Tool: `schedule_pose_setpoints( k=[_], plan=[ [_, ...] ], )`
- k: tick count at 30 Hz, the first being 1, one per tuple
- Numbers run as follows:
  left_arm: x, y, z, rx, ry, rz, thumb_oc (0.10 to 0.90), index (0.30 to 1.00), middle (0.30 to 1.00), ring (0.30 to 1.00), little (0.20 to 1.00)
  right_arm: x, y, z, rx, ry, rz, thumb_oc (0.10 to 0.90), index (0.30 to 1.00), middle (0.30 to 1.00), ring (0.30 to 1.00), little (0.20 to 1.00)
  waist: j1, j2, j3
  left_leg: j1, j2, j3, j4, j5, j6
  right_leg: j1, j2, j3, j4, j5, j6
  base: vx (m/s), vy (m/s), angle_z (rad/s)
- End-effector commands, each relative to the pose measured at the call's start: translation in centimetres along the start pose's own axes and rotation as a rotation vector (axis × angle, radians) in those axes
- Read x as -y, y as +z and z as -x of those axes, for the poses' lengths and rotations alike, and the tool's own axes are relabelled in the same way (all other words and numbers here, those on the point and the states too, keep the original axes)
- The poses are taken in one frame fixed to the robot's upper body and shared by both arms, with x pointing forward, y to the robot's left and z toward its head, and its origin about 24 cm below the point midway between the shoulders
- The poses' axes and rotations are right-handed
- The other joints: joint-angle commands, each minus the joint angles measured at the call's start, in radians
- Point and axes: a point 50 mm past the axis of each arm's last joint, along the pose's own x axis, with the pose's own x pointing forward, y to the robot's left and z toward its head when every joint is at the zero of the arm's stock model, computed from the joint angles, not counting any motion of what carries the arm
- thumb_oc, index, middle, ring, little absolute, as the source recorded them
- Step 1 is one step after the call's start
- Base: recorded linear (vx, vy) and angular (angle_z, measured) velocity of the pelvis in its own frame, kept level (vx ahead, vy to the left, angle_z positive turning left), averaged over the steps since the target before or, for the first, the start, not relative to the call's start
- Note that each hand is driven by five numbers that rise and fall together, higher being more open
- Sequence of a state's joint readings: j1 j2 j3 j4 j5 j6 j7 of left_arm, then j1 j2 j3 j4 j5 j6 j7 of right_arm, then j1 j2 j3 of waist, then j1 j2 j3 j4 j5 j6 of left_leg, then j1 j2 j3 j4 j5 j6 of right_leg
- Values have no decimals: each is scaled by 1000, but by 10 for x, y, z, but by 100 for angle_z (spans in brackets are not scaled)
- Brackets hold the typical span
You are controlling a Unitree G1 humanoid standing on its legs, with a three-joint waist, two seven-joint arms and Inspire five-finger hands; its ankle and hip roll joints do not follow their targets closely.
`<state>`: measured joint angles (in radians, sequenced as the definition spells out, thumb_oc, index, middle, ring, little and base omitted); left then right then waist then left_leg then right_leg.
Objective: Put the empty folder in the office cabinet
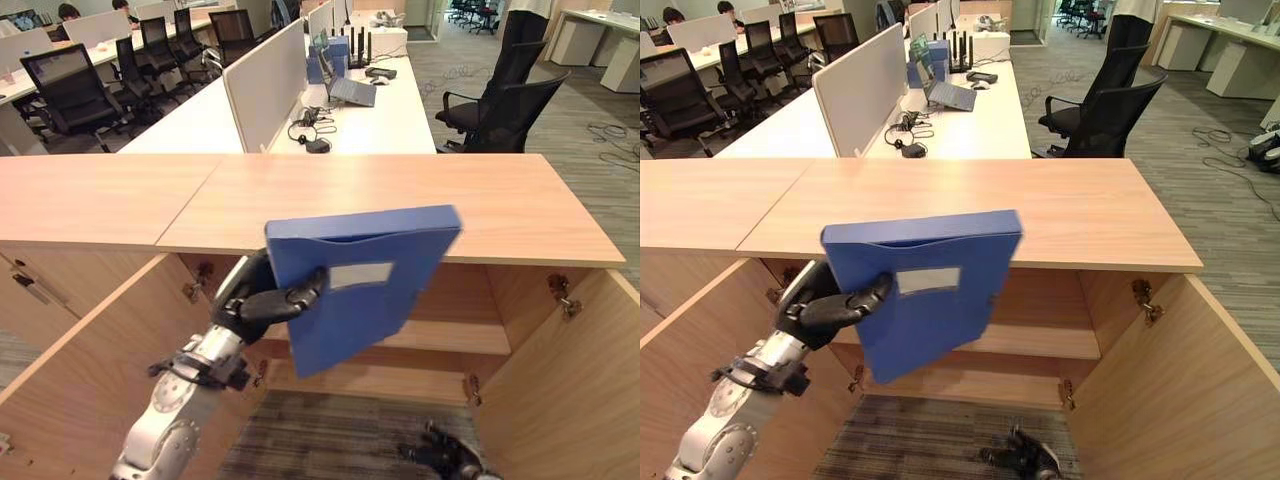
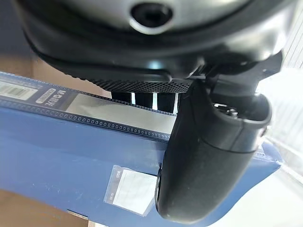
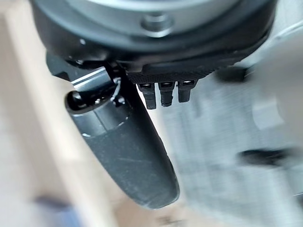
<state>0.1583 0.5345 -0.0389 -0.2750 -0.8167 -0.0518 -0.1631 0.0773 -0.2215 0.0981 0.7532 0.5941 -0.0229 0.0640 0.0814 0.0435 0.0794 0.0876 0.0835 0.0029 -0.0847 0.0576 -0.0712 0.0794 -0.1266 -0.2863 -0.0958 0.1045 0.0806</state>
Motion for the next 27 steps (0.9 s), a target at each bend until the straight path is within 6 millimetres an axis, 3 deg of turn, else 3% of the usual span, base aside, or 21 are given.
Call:
schedule_pose_setpoints(
  k=[1,6,10,17,21,22,27],
  plan=[
    [5,56,-14,329,-54,-65,400,300,300,300,300,-25,98,-6,389,129,-34,800,900,900,900,900,21,-27,-2,42,-28,-30,-3,-109,10,100,-21,-29,9,-140,62,27,9,4],
    [-9,44,-4,278,12,-62,400,300,300,300,300,-29,139,10,544,205,37,800,900,900,900,900,26,-33,-4,44,-29,-34,-3,-111,12,106,-22,-35,9,-142,60,10,4,2],
    [-10,40,-2,257,14,-63,400,300,300,300,300,-37,153,17,597,271,43,800,900,900,900,900,29,-35,-6,46,-28,-36,-3,-111,12,108,-23,-38,9,-144,59,4,0,1],
    [-6,33,-5,231,-17,-48,400,300,300,300,300,-77,173,32,655,532,29,800,900,900,900,900,35,-38,-7,48,-26,-37,-3,-110,13,108,-23,-39,9,-146,57,1,0,0],
    [4,27,-9,202,-88,-32,400,300,300,300,300,-110,180,45,670,733,59,800,900,900,900,900,35,-38,-7,47,-27,-39,-3,-108,13,109,-24,-40,9,-148,56,0,0,0],
    [16,25,-11,178,-175,-28,400,300,300,300,300,-131,185,52,684,840,99,800,900,900,900,900,36,-35,-7,47,-26,-35,-3,-108,13,107,-26,-41,9,-144,57,0,0,0],
    [25,22,-10,149,-246,-14,400,300,300,300,300,-140,190,54,699,876,123,800,900,900,900,900,39,-33,-9,46,-25,-31,-3,-107,14,103,-26,-40,9,-143,60,0,0,0]
  ],
)
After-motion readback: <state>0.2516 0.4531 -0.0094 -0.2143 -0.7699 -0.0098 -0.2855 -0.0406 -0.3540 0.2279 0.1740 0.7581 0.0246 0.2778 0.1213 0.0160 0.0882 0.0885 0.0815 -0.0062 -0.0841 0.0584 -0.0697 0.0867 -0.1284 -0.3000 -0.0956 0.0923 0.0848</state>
